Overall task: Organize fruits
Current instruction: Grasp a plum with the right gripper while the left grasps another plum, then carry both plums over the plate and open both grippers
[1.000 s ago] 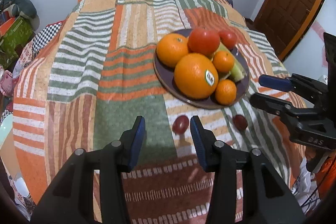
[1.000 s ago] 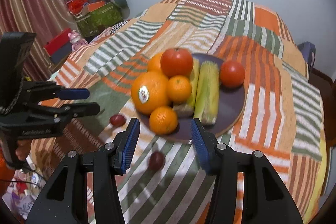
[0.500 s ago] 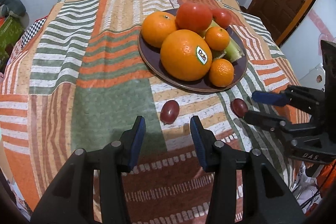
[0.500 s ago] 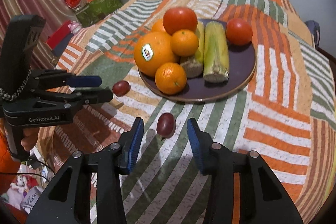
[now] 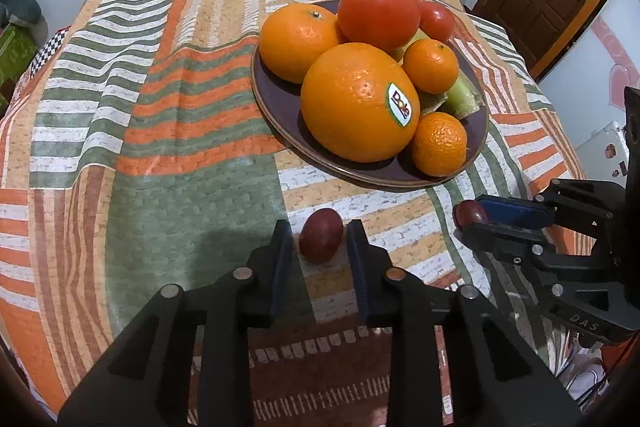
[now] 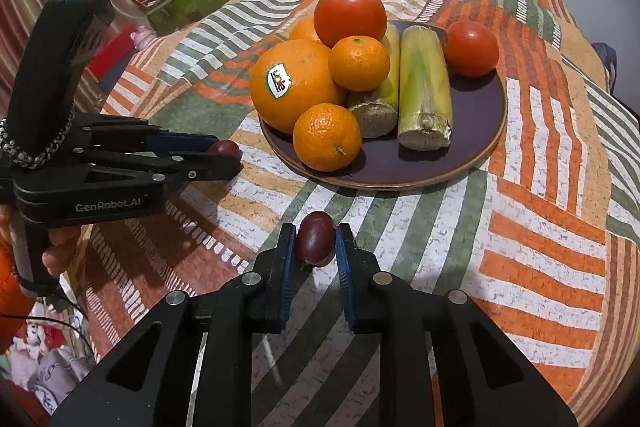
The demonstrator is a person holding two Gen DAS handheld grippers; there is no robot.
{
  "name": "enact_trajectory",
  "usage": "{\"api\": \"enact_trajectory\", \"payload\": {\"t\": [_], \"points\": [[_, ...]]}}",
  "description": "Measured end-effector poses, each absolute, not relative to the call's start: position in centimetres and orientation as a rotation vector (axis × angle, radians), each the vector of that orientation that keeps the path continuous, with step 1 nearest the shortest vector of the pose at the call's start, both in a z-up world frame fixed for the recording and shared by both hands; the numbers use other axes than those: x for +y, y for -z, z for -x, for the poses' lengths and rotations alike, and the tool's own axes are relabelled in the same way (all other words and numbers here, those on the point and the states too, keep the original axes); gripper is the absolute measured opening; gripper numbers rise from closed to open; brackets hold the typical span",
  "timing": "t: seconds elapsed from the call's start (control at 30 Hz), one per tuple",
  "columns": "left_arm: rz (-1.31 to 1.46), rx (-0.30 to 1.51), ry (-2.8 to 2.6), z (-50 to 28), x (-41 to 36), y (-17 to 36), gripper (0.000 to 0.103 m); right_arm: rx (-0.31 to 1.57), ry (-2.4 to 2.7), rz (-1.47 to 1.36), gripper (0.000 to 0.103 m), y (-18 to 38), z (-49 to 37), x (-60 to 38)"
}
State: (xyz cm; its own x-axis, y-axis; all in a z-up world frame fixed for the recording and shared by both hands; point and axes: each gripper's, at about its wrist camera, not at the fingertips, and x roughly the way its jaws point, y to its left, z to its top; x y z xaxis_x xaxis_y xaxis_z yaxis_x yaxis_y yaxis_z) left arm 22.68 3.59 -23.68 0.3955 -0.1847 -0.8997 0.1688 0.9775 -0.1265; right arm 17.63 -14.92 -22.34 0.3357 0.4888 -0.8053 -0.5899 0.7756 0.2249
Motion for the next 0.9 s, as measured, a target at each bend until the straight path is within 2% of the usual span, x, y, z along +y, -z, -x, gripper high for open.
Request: {"api": "enact_trajectory", "payload": {"t": [0.07,0.37,0.9], "points": [[0.010,1.140,0.224,-22.7,3.4,23.7,0.021,1.006,-0.706,0.109,0.018,22.4,-17.7,-14.9],[0.020,1.128,0.216,-22.4,3.7,22.8,0.021,0.978,-0.693,0.083,0.018,21.4,-17.7,-16.4],[0.012,0.984,0.255,-22.8,1.5,17.1,0.021,0.839,-0.615,0.057,0.018,17.1,-19.1,-19.5]]}}
